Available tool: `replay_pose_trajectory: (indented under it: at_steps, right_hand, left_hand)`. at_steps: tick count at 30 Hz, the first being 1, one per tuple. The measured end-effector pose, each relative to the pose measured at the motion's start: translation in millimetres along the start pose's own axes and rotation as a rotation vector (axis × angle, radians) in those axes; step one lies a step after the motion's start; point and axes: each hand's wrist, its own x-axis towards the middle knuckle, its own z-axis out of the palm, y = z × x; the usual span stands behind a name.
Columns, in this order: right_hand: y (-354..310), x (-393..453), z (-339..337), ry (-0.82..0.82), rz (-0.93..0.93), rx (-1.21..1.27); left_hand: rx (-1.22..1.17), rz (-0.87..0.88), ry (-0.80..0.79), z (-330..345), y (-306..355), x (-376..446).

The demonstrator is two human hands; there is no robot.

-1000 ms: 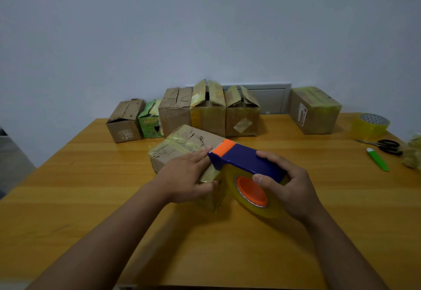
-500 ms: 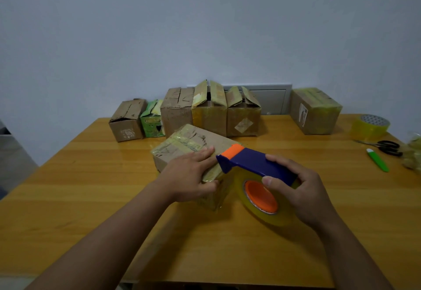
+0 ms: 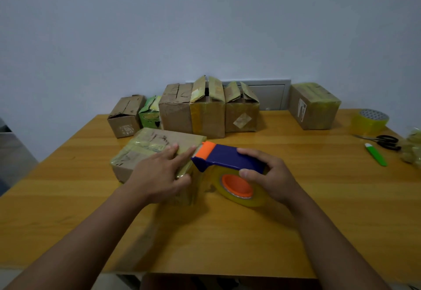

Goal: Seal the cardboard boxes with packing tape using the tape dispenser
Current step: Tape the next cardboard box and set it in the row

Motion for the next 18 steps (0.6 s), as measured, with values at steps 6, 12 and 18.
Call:
replay_pose_trajectory:
  at_steps: [6,12,18]
  right_hand:
    - [7,36,21,-0.068,-0.059,0.053]
    - [12,39,17,-0.097,-0.048,0.075]
    - [9,36,8,-0.142,-0.012,0.068]
  left_hand:
    - [-0.020,-0.007,0.041,0,-12,8]
    - [-0.110,-0.010,0.018,2,-14,11]
    - [-0.106,-0.043,0.055,2,-9,13]
